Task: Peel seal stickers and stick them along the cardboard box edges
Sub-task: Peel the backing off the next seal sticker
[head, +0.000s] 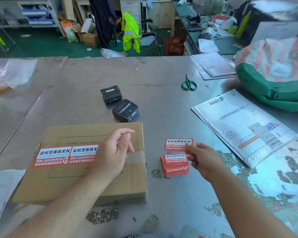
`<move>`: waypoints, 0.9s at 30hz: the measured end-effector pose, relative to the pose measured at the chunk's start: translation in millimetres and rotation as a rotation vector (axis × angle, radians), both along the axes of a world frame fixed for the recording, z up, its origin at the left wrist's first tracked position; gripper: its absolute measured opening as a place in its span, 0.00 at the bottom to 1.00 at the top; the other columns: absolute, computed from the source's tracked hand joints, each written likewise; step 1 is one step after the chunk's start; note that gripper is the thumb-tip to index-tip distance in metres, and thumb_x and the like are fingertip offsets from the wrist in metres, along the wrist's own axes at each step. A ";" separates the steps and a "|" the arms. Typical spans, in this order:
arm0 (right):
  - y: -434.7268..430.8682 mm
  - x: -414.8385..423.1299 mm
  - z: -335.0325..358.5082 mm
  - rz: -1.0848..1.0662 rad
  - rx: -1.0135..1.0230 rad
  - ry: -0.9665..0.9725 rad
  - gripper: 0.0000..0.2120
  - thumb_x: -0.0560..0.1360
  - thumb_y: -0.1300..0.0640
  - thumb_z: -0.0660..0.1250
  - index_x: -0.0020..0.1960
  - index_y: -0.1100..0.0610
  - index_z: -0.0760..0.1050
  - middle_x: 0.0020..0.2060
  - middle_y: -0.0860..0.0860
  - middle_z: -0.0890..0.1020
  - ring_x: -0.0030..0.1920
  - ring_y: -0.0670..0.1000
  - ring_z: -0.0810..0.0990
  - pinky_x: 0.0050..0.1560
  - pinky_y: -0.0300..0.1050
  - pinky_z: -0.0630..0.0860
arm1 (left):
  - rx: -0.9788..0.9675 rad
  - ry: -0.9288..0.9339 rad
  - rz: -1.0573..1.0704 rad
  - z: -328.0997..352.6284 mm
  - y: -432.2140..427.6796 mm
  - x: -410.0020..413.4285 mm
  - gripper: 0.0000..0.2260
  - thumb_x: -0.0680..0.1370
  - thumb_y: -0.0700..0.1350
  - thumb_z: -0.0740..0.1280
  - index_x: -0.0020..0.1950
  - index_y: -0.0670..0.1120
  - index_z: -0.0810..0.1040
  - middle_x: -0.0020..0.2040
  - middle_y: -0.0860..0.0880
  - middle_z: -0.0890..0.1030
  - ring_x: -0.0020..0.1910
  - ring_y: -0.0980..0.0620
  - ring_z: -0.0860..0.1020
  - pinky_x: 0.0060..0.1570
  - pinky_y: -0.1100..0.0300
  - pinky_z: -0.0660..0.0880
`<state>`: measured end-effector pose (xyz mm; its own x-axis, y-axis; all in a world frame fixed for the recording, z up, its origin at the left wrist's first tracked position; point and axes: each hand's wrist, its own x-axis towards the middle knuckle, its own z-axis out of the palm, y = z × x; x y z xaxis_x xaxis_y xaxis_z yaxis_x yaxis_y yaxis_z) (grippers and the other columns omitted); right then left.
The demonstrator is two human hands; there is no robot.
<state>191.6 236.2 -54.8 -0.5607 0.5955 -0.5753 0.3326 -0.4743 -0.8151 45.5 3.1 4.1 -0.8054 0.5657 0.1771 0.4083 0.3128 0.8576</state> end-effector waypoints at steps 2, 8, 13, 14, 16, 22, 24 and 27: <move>-9.6 1.4 18.9 0.022 -0.032 0.116 0.05 0.79 0.60 0.68 0.45 0.57 0.75 0.36 0.52 0.81 0.29 0.46 0.70 0.31 0.39 0.64 | 0.000 -0.010 0.012 5.2 -1.4 0.9 0.09 0.83 0.46 0.60 0.53 0.55 0.79 0.42 0.59 0.83 0.31 0.54 0.77 0.33 0.61 0.74; -44.2 7.6 70.3 0.109 -0.058 0.356 0.02 0.78 0.63 0.67 0.48 0.58 0.75 0.33 0.50 0.81 0.30 0.47 0.72 0.35 0.41 0.64 | 0.032 -0.192 -0.012 20.0 4.2 7.4 0.13 0.83 0.53 0.56 0.50 0.59 0.81 0.40 0.58 0.82 0.26 0.59 0.67 0.30 0.59 0.67; -62.8 14.4 82.0 0.151 -0.022 0.390 0.03 0.77 0.62 0.68 0.48 0.59 0.75 0.33 0.51 0.82 0.28 0.48 0.73 0.34 0.41 0.66 | 0.022 -0.468 -0.092 34.6 12.6 26.1 0.29 0.78 0.68 0.52 0.49 0.51 0.85 0.30 0.54 0.72 0.26 0.57 0.64 0.32 0.62 0.61; -64.6 15.6 82.3 0.157 0.003 0.381 0.03 0.77 0.63 0.69 0.48 0.59 0.75 0.33 0.52 0.82 0.28 0.48 0.74 0.35 0.42 0.66 | 0.016 -0.479 -0.133 36.2 11.9 28.7 0.30 0.76 0.71 0.52 0.50 0.52 0.85 0.32 0.52 0.72 0.27 0.54 0.62 0.32 0.59 0.59; -66.9 17.6 81.8 0.173 0.069 0.352 0.03 0.77 0.63 0.70 0.48 0.59 0.76 0.33 0.52 0.83 0.28 0.48 0.76 0.34 0.42 0.67 | 0.030 -0.474 -0.149 39.4 11.0 33.7 0.25 0.74 0.69 0.60 0.50 0.51 0.84 0.32 0.54 0.76 0.27 0.52 0.66 0.33 0.59 0.58; -74.2 18.9 79.9 0.202 0.240 0.220 0.06 0.76 0.56 0.73 0.47 0.59 0.78 0.34 0.52 0.85 0.29 0.49 0.80 0.33 0.42 0.71 | -0.098 -0.235 0.041 36.9 7.8 40.1 0.07 0.74 0.53 0.73 0.44 0.50 0.81 0.39 0.56 0.85 0.39 0.64 0.81 0.38 0.71 0.70; -78.7 18.1 80.4 0.197 0.320 0.166 0.09 0.76 0.54 0.72 0.46 0.60 0.78 0.33 0.51 0.85 0.29 0.49 0.80 0.32 0.44 0.72 | -0.147 -0.187 0.063 37.8 5.5 43.3 0.07 0.75 0.53 0.72 0.43 0.50 0.81 0.37 0.57 0.84 0.38 0.68 0.79 0.33 0.76 0.68; -85.8 17.8 84.1 0.192 0.424 0.125 0.08 0.76 0.54 0.72 0.43 0.58 0.78 0.35 0.55 0.85 0.28 0.47 0.79 0.29 0.41 0.72 | -0.188 -0.150 0.090 39.6 2.8 45.5 0.08 0.74 0.54 0.73 0.41 0.52 0.79 0.37 0.57 0.83 0.36 0.64 0.79 0.33 0.71 0.67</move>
<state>209.4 150.4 29.3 -0.7327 0.6423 -0.2250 0.2686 -0.0309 -0.9628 91.0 5.9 43.7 -0.8633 0.5022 -0.0502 0.2439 0.5022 0.8296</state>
